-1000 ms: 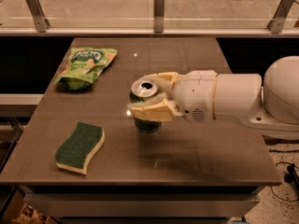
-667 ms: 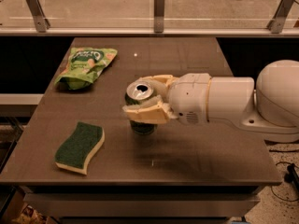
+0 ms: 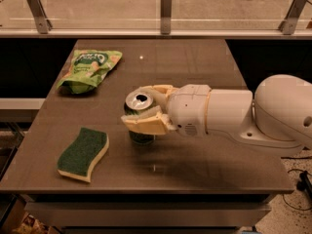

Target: Move green can near sponge

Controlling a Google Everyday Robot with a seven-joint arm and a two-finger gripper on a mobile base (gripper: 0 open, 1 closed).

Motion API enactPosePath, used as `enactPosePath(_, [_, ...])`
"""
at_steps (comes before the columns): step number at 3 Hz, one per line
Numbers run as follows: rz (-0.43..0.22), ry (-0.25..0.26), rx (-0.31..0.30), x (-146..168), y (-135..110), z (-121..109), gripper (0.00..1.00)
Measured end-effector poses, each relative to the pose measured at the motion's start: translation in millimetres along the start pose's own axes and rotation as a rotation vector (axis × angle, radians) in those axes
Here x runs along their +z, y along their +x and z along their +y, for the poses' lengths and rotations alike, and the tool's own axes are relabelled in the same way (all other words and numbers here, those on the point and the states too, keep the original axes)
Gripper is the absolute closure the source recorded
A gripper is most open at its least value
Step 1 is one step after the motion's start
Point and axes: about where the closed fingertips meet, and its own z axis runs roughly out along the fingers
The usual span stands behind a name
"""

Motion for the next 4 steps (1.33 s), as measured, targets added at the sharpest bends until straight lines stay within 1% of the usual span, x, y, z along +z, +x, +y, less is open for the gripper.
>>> enactPosePath(2, [0.010, 0.025, 0.006, 3.6, 11.0, 2.1, 1.00])
enactPosePath(3, [0.012, 0.023, 0.000, 4.9, 8.9, 3.9, 0.82])
enactPosePath(4, [0.014, 0.021, -0.005, 6.2, 7.0, 5.6, 0.59])
